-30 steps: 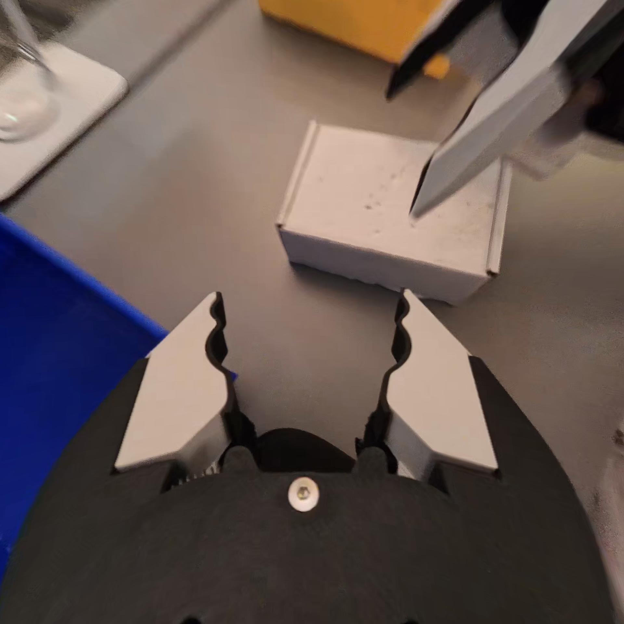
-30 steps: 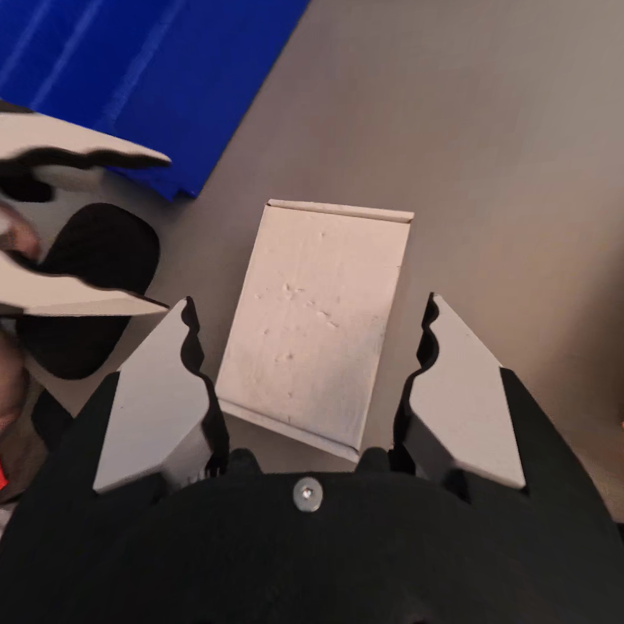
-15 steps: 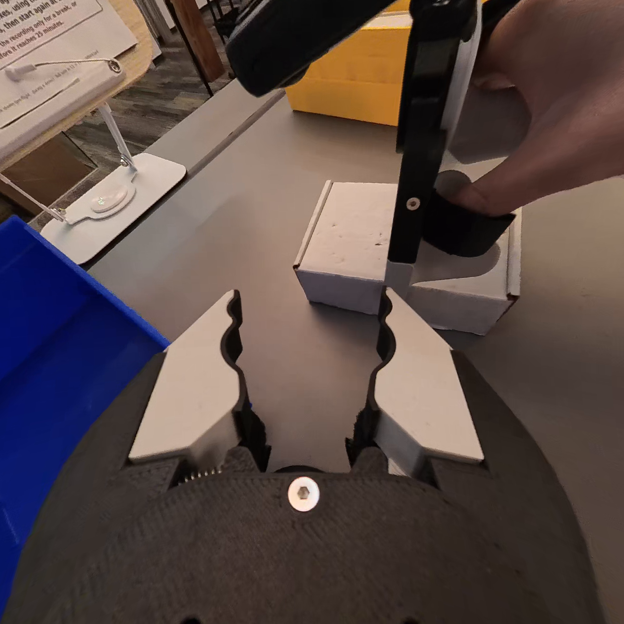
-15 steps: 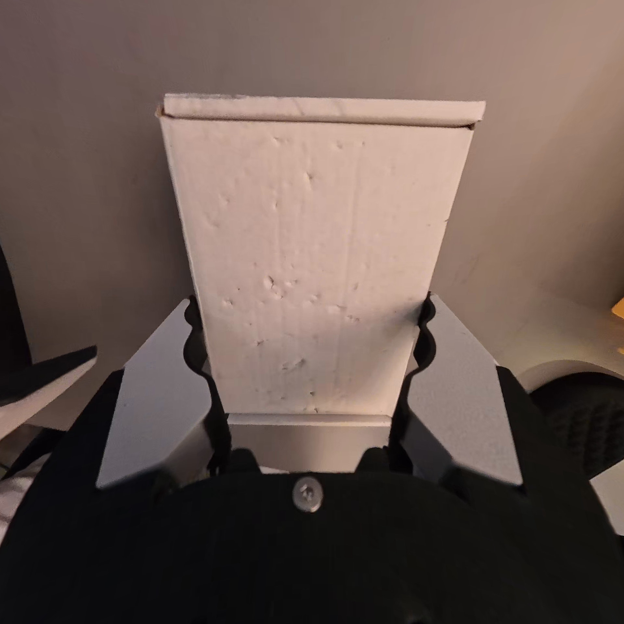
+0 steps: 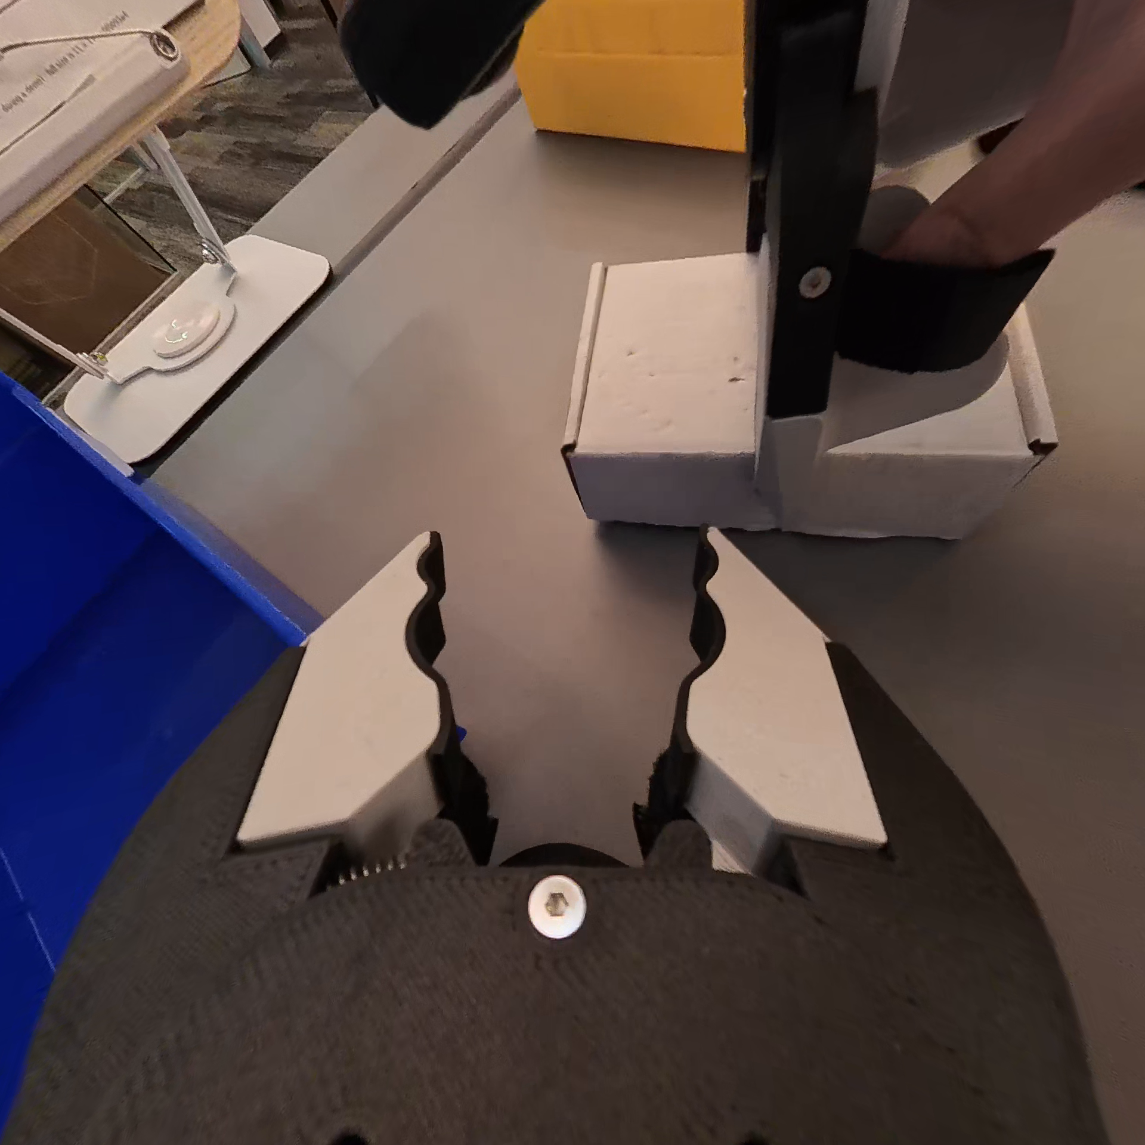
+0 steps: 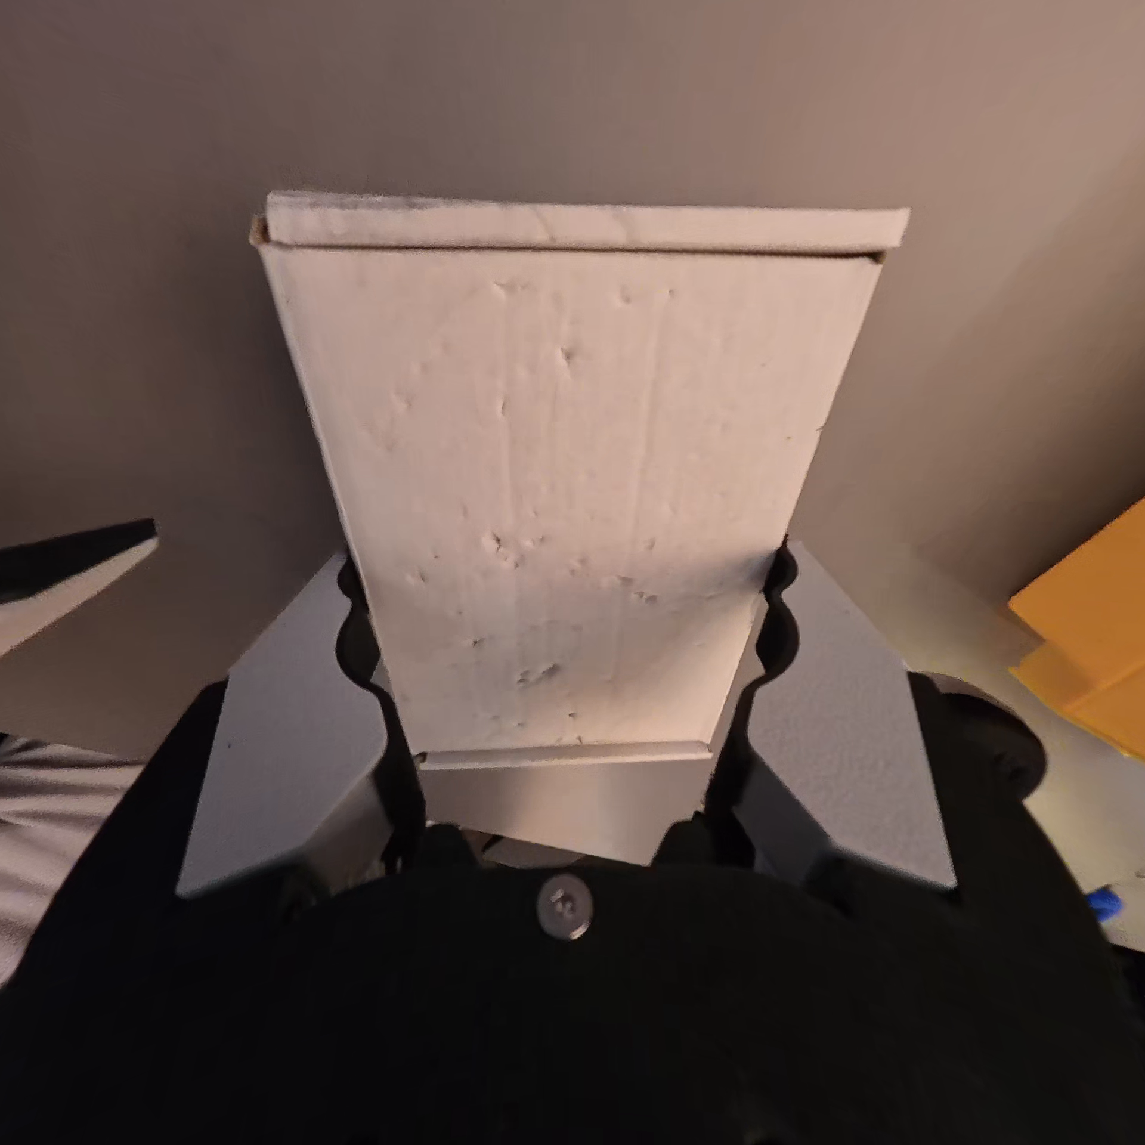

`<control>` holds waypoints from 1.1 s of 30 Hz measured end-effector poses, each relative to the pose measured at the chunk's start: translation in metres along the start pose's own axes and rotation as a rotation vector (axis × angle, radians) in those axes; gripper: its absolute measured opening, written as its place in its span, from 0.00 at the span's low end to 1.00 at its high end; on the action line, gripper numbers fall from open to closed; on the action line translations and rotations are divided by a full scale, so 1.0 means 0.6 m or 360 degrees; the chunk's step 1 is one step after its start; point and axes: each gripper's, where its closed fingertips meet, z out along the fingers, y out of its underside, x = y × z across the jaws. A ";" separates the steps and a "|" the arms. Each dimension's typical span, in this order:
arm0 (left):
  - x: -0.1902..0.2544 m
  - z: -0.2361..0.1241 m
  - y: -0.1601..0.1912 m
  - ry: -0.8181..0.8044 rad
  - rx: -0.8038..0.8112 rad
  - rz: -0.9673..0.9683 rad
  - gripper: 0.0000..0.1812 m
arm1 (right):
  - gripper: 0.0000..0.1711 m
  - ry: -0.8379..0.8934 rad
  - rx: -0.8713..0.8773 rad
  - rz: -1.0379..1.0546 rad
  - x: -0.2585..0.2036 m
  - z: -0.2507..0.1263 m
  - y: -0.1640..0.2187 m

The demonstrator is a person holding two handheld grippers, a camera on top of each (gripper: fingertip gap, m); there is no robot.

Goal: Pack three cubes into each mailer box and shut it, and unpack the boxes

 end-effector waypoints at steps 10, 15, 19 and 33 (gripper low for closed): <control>-0.002 0.003 0.005 -0.0011 -0.0025 0.0013 0.44 | 0.73 0.0077 -0.0068 -0.0149 0.042 -0.029 0.025; 0.001 0.009 0.013 -0.0007 -0.0059 0.0026 0.44 | 0.74 0.0047 -0.0098 -0.0191 0.043 -0.011 0.034; 0.003 0.013 0.017 -0.0002 -0.0080 0.0037 0.44 | 0.75 -0.0066 0.0023 -0.0168 0.031 0.007 0.019; 0.007 0.021 0.028 -0.0012 -0.0141 0.0089 0.45 | 0.75 -0.0033 0.0276 -0.0185 0.041 0.015 0.030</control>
